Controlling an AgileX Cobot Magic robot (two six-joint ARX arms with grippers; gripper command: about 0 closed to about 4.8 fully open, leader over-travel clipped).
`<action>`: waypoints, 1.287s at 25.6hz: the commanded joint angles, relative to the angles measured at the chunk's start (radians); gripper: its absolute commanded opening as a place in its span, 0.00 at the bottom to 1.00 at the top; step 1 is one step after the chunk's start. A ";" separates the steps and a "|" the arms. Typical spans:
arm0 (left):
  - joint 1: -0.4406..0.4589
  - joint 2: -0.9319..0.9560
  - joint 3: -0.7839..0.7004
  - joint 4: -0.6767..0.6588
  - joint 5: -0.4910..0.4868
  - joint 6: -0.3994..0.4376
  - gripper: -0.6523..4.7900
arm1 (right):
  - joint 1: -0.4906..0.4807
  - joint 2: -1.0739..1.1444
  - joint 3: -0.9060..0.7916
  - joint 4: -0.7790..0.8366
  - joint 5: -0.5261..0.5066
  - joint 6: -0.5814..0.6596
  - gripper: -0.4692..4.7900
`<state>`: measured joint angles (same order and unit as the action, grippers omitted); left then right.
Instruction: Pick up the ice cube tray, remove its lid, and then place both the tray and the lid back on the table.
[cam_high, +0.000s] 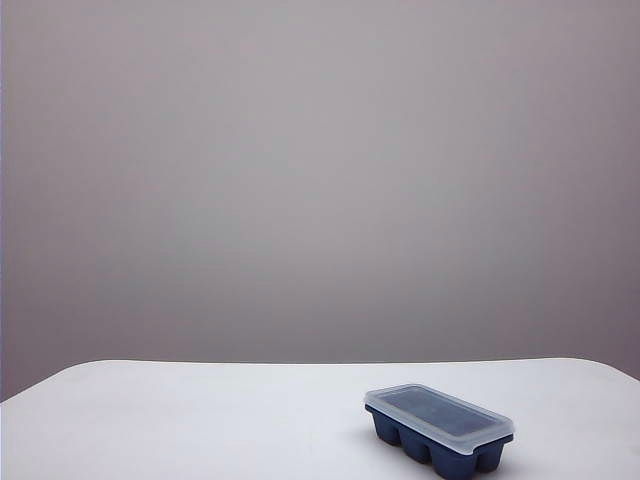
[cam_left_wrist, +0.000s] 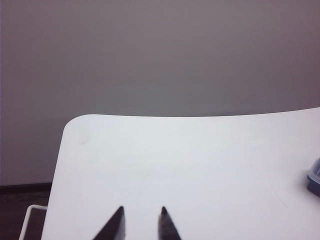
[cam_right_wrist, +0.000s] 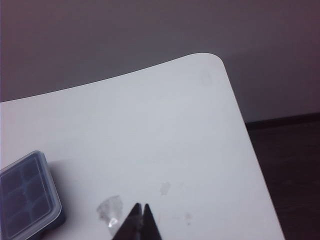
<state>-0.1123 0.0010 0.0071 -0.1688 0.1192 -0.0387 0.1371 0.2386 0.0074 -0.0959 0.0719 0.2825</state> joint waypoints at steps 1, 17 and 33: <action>0.001 0.000 0.001 0.006 -0.011 0.001 0.28 | 0.001 0.000 -0.006 0.011 0.005 -0.002 0.08; 0.001 0.006 0.086 0.229 -0.032 -0.189 0.28 | 0.001 0.026 0.135 0.224 -0.062 0.113 0.08; 0.001 0.806 0.680 0.250 0.608 0.343 0.28 | 0.001 0.739 0.479 0.166 -0.365 0.198 0.09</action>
<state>-0.1120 0.7643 0.6868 0.0475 0.6750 0.2760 0.1371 0.9428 0.4828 0.0639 -0.2687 0.4782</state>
